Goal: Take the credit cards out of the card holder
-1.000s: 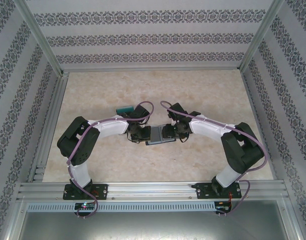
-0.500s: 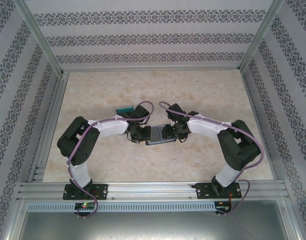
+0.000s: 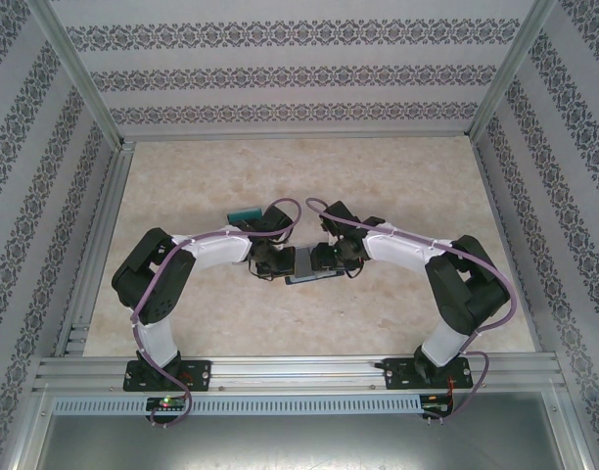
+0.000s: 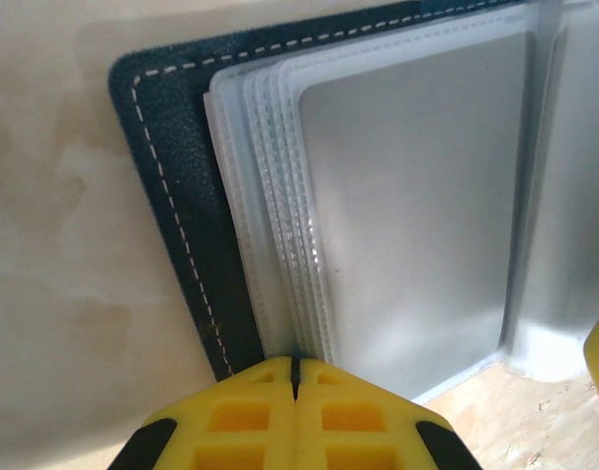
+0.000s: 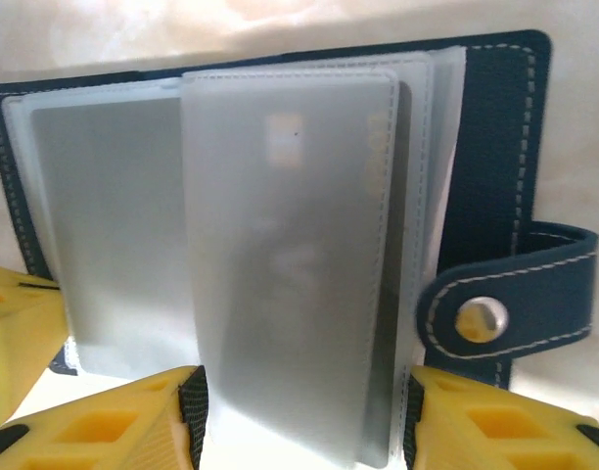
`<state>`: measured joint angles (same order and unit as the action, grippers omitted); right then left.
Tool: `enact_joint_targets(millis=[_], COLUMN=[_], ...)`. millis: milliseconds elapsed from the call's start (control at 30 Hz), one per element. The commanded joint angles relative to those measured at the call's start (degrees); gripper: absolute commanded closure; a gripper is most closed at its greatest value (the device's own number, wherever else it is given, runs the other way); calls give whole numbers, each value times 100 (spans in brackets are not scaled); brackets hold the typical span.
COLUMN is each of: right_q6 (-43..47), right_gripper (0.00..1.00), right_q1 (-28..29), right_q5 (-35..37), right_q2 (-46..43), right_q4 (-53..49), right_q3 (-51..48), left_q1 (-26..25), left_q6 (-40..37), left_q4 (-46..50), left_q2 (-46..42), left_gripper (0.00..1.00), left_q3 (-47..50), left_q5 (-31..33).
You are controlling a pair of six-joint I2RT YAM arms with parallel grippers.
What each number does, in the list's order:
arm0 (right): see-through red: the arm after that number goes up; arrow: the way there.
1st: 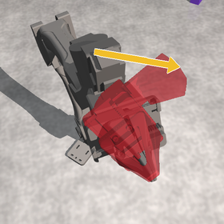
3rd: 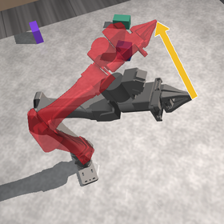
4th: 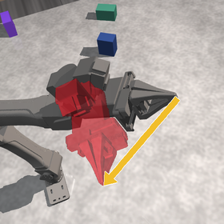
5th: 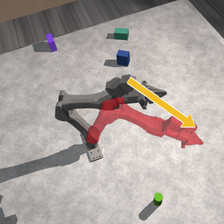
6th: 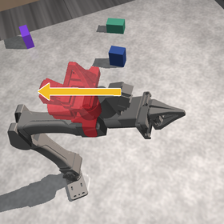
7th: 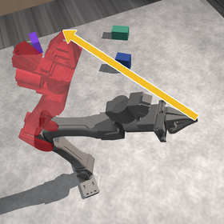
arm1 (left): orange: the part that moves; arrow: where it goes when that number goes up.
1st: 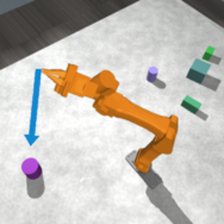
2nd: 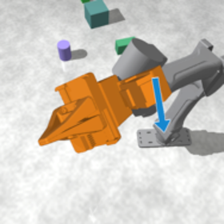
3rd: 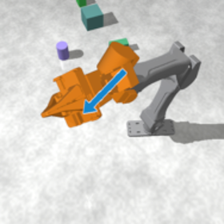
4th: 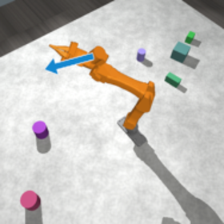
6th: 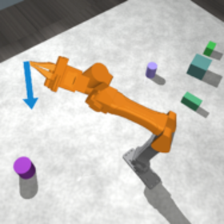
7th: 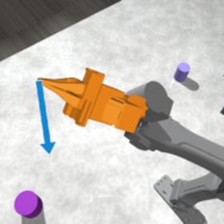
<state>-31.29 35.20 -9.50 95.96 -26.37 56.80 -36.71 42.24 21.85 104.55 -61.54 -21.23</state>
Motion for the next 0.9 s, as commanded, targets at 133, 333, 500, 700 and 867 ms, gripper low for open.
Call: enact_joint_targets(millis=[133, 333, 500, 700, 867], right_q6=[-62, -68, -149, -191, -257], right_gripper=[44, 42, 32, 27, 19], right_q1=[125, 119, 88, 81, 24], right_q5=[-143, -78, -377, -531, -806], right_q2=[-77, -129, -183, -166, -174], right_q4=[3, -43, 92, 146, 295], right_q3=[225, 253, 269, 332, 273], left_q1=[-91, -91, -91, -91, -91], left_q6=[-115, -125, -128, -145, -148], left_q4=[180, 180, 179, 180, 187], left_q2=[228, 232, 231, 249, 257], left_gripper=[100, 100, 99, 98, 97], left_q3=[15, 16, 13, 6, -14], left_q5=[6, 10, 11, 13, 0])
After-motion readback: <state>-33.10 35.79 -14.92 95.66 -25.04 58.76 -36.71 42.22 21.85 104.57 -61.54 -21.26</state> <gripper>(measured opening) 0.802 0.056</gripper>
